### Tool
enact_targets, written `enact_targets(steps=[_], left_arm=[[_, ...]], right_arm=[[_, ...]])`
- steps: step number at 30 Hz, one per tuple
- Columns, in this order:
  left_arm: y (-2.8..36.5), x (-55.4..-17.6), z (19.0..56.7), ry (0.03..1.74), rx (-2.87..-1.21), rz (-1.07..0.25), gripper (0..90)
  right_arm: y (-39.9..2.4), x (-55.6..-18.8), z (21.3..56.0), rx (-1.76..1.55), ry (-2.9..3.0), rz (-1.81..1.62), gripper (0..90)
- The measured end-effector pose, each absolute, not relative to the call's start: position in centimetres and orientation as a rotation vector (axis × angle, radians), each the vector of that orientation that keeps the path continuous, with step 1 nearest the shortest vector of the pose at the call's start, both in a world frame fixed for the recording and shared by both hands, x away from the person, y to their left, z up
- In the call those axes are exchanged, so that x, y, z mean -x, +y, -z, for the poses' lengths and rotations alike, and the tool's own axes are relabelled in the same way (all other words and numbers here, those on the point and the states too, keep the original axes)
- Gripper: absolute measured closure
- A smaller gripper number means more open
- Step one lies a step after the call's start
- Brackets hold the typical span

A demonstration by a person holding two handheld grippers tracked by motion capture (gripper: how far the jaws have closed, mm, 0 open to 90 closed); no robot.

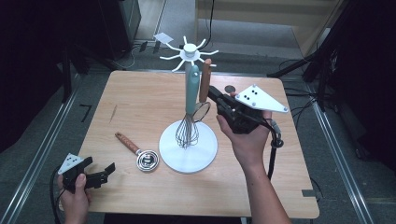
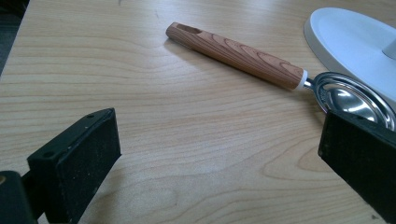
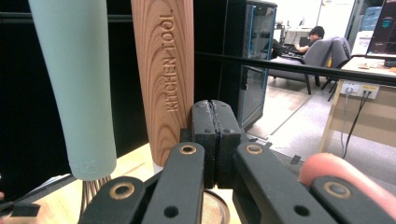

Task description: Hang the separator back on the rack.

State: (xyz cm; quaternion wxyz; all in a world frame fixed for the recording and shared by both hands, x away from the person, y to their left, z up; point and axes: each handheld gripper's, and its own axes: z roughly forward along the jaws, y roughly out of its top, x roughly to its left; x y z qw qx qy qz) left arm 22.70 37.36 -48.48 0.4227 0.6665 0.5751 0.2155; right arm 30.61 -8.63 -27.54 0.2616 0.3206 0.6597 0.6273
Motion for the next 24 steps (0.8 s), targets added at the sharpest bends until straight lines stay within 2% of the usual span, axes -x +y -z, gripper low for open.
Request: enact_targets(steps=[24], left_arm=[[37.3,-22.7,48.5,1.437,-1.67,-0.54,0.0]], right_arm=[[-7.3,-29.6,27.2,-0.808,1.845,-1.711,90.0]])
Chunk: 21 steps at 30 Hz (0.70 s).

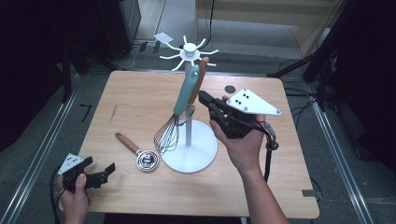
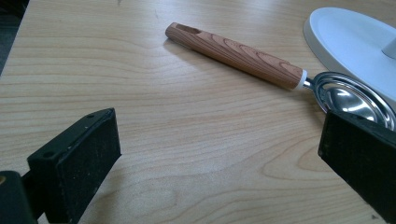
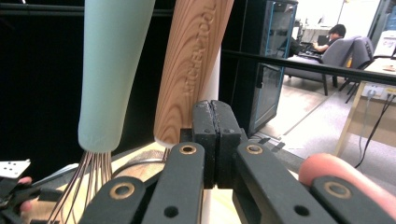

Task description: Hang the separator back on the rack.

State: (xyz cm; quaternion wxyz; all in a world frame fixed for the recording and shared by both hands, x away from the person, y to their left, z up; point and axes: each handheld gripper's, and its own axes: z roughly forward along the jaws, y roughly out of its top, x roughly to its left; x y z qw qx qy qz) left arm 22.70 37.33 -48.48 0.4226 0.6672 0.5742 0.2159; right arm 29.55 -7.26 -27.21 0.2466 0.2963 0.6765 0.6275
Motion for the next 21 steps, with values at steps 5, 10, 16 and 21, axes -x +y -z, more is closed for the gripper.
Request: enact_targets(steps=[5,10,16,21], left_arm=[[37.3,-22.7,48.5,1.438,-1.671,-0.54,0.0],[37.3,-22.7,48.5,1.437,-1.671,-0.54,0.0],[37.3,-22.7,48.5,1.437,-1.671,-0.539,0.0],[37.3,-22.7,48.5,1.436,-1.671,-0.538,0.0]], right_arm=[[-7.6,-30.2,26.5,-0.827,1.808,-1.713,90.0],[-8.1,-31.2,26.6,-0.865,1.774,-1.696,90.0],[-9.1,-32.8,27.1,-0.916,1.748,-1.672,90.0],[-9.4,-33.4,27.2,-0.87,1.77,-1.708,90.0]])
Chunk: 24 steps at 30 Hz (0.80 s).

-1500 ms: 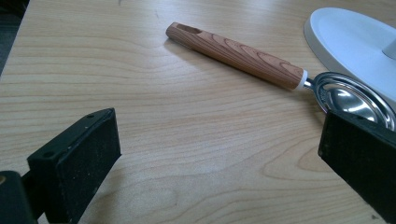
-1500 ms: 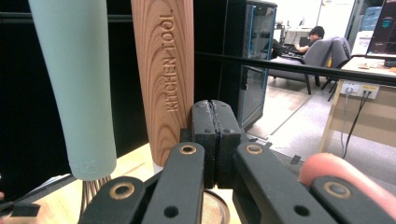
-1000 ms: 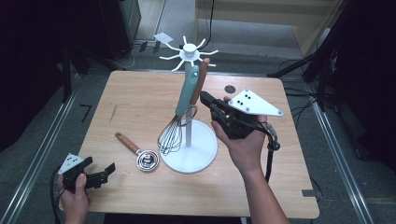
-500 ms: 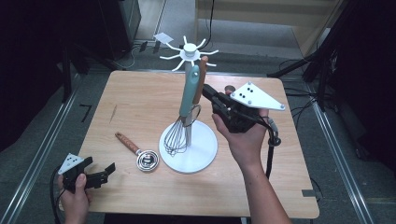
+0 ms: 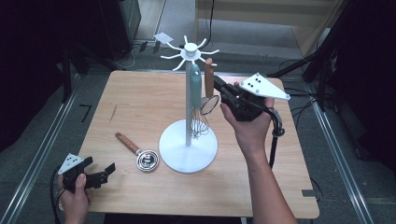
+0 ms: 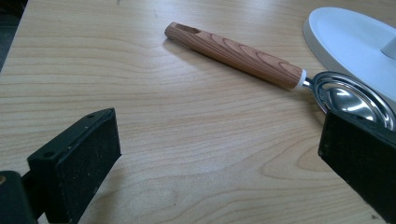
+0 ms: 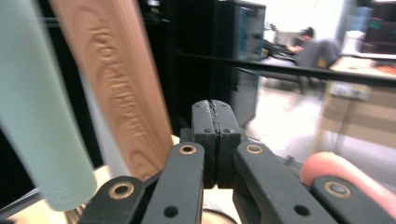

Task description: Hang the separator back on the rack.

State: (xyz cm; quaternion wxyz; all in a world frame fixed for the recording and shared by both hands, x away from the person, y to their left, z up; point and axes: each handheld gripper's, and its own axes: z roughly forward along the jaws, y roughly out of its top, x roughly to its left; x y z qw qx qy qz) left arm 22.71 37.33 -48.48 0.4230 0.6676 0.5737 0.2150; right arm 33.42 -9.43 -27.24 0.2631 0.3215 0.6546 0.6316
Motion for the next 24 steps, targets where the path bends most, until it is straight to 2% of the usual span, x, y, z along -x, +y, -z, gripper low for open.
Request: enact_targets(steps=[9,24], left_arm=[[37.3,-22.7,48.5,1.435,-1.671,-0.537,0.0],[37.3,-22.7,48.5,1.436,-1.672,-0.538,0.0]], right_arm=[[-8.2,-32.2,27.2,-0.69,1.867,-1.722,90.0],[-6.6,-29.8,27.1,-0.662,1.863,-1.719,90.0]])
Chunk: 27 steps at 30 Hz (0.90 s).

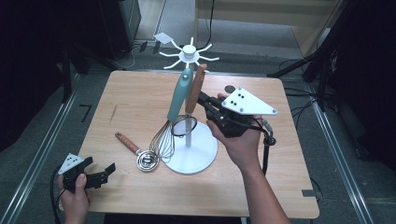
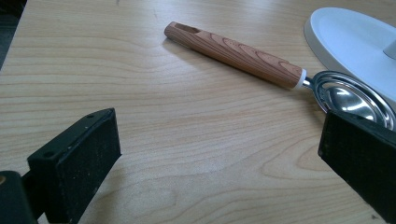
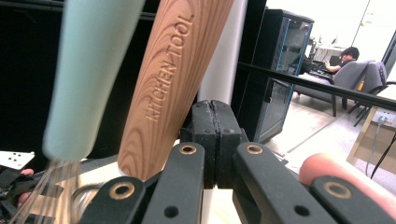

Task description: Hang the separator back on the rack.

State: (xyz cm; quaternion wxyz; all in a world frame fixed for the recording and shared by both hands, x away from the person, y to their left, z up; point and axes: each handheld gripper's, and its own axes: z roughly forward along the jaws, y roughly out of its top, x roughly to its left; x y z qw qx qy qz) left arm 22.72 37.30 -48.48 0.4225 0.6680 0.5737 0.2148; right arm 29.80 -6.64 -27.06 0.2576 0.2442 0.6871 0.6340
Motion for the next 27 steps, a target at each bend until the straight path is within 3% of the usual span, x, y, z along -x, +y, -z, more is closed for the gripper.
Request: enact_targets(steps=[27], left_arm=[[37.3,-22.8,48.5,1.429,-1.677,-0.519,0.0]], right_arm=[[-3.0,-28.1,27.9,-0.713,1.875,-1.704,90.0]])
